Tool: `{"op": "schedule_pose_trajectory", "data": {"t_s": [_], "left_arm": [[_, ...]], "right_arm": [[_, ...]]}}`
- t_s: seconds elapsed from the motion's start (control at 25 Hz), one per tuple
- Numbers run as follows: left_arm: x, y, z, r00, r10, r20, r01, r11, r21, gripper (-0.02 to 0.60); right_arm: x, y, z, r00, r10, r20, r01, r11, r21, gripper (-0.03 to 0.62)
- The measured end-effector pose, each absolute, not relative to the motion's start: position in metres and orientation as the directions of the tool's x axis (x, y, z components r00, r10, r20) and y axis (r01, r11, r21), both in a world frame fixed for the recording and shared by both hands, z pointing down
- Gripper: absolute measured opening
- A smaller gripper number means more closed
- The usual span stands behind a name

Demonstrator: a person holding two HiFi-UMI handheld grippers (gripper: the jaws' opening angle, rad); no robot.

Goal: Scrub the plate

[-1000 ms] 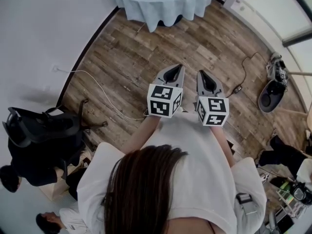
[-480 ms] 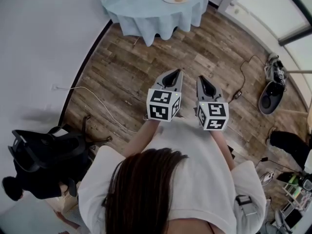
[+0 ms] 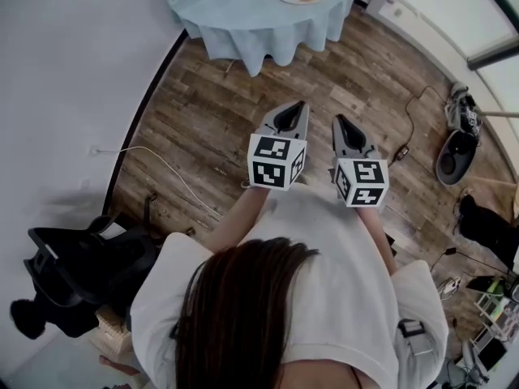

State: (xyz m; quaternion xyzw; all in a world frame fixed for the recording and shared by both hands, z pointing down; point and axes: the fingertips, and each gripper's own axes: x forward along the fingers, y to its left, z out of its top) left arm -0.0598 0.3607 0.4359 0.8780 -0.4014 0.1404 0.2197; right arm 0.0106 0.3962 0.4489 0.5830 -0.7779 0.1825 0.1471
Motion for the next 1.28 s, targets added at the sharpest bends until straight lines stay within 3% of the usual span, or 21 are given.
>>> {"op": "schedule_pose_trajectory", "data": {"t_s": [1.28], "left_arm": [[-0.111, 0.294, 0.446, 0.677, -0.599, 0.427, -0.731, -0.616, 0.295, 0.009]], "right_arm": [[-0.036, 0.323, 0.449, -0.208, -0.868, 0.451, -0.978, 0.182, -0.101, 0.038]]}}
